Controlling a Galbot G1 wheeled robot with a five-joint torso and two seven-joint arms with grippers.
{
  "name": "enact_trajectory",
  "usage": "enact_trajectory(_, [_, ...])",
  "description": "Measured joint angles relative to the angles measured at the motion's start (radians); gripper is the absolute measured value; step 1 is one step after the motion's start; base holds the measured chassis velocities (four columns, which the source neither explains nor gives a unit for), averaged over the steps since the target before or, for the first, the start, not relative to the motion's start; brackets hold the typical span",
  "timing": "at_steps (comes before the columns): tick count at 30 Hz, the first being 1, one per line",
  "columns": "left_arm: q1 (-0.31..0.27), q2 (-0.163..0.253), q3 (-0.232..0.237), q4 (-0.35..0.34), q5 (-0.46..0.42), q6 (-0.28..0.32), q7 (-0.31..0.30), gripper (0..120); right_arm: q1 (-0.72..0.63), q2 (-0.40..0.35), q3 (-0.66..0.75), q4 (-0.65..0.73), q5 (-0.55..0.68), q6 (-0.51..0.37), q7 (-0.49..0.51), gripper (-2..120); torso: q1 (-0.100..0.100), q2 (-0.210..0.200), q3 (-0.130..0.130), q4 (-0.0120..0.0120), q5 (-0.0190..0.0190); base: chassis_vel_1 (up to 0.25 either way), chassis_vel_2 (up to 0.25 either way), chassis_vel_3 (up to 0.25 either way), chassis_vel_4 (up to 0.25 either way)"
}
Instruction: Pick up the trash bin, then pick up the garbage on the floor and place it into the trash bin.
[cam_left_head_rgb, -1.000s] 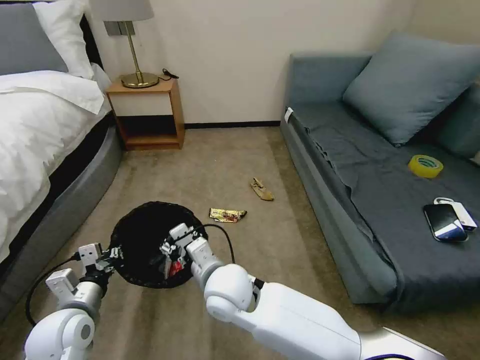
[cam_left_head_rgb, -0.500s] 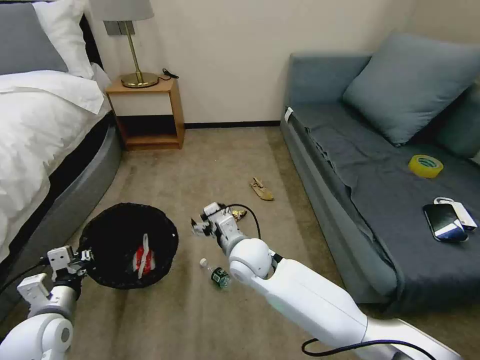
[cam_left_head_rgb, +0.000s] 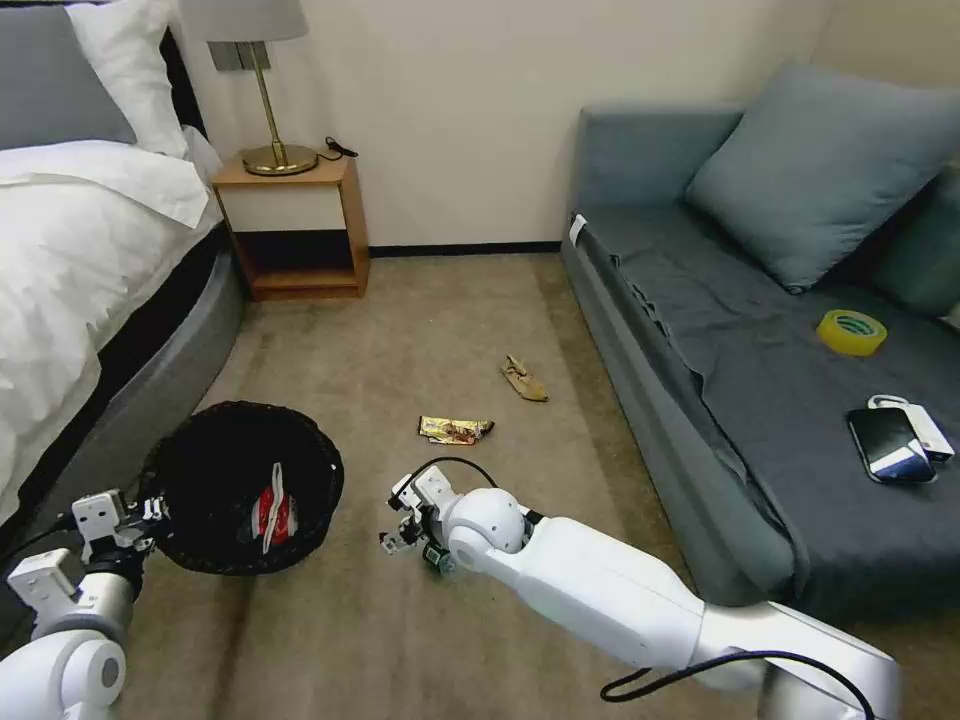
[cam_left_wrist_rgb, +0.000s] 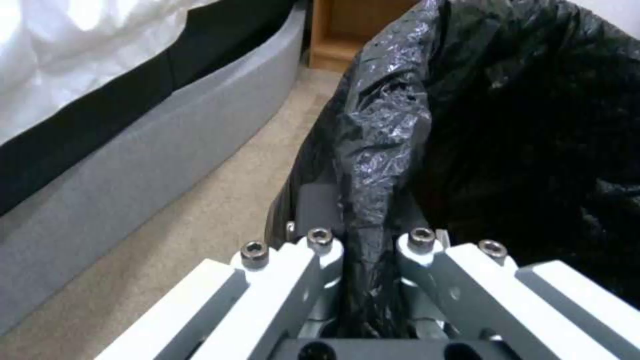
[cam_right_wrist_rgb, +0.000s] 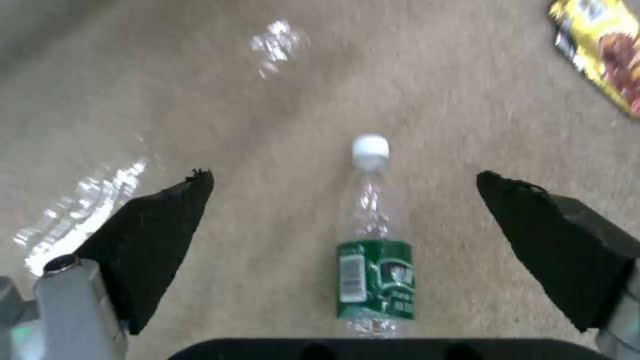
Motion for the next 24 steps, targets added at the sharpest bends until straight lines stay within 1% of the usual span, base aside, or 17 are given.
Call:
enact_trajectory(2, [0.0,0.001,-0.005,0.0,-0.003,-0.001,0.003,4,0.008,0.004,-0.01,-0.047,-0.008,0.0,-0.036,100,0.0,0.0,0.0,0.0,-0.0001,0.0,0.0,0.0,0.0])
enact_trajectory(3, [0.0,0.001,-0.005,0.0,-0.003,-0.001,0.003,4,0.008,0.004,-0.01,-0.047,-0.008,0.0,-0.036,100,0.0,0.0,0.0,0.0,-0.0001,0.0,0.0,0.0,0.0])
enact_trajectory(5, [0.0,0.003,-0.008,0.003,-0.005,-0.003,0.007,4,0.012,0.012,-0.022,-0.104,-0.037,0.0,-0.085,100,0.0,0.0,0.0,-0.0001,0.0,0.0,0.0,0.0,0.0])
enact_trajectory(8, [-0.001,0.006,-0.009,0.006,-0.006,-0.004,0.01,4,0.012,0.019,-0.024,-0.137,-0.055,0.0,-0.106,100,0.0,0.0,0.0,-0.0002,0.0,0.0,0.0,0.0,0.0])
enact_trajectory(10, [-0.004,0.011,-0.01,0.013,-0.006,-0.006,0.012,4,0.01,0.044,-0.025,-0.216,-0.094,0.0,-0.136,100,0.0,0.0,0.0,-0.0001,0.0,0.0,0.0,0.0,0.0])
enact_trajectory(11, [-0.005,0.012,-0.01,0.014,-0.006,-0.007,0.013,4,0.009,0.053,-0.026,-0.244,-0.107,0.0,-0.142,100,0.0,0.0,0.0,-0.0001,0.0,0.0,0.0,0.0,0.0])
enact_trajectory(13, [-0.005,0.012,-0.01,0.014,-0.006,-0.007,0.013,4,0.009,0.053,-0.026,-0.244,-0.107,0.0,-0.142,100,0.0,0.0,0.0,-0.0001,0.0,0.0,0.0,0.0,0.0])
enact_trajectory(14, [-0.006,0.014,-0.01,0.018,-0.006,-0.007,0.015,4,0.002,0.08,-0.023,-0.312,-0.149,0.0,-0.167,100,0.0,0.0,0.0,-0.0001,-0.0001,0.0,0.0,0.0,0.0])
enact_trajectory(16, [-0.006,0.015,-0.012,0.021,-0.008,-0.009,0.017,4,-0.003,0.101,-0.012,-0.358,-0.173,0.0,-0.181,100,0.0,0.0,0.0,-0.0002,0.0,0.0,0.0,0.0,0.0])
enact_trajectory(17, [-0.006,0.015,-0.012,0.021,-0.008,-0.009,0.017,4,-0.003,0.101,-0.012,-0.358,-0.173,0.0,-0.181,100,0.0,0.0,0.0,-0.0002,0.0,0.0,0.0,0.0,0.0])
enact_trajectory(19, [-0.006,0.018,-0.018,0.028,-0.009,-0.012,0.02,4,-0.004,0.12,-0.006,-0.404,-0.197,0.0,-0.203,100,0.0,0.0,0.0,-0.0001,0.0,0.0,0.0,0.0,0.0])
enact_trajectory(24, [-0.006,0.021,-0.023,0.042,-0.01,-0.02,0.025,4,-0.008,0.141,-0.002,-0.45,-0.22,0.019,-0.211,100,0.0,0.0,0.0,-0.0001,0.0,0.0,0.0,0.0,0.0])
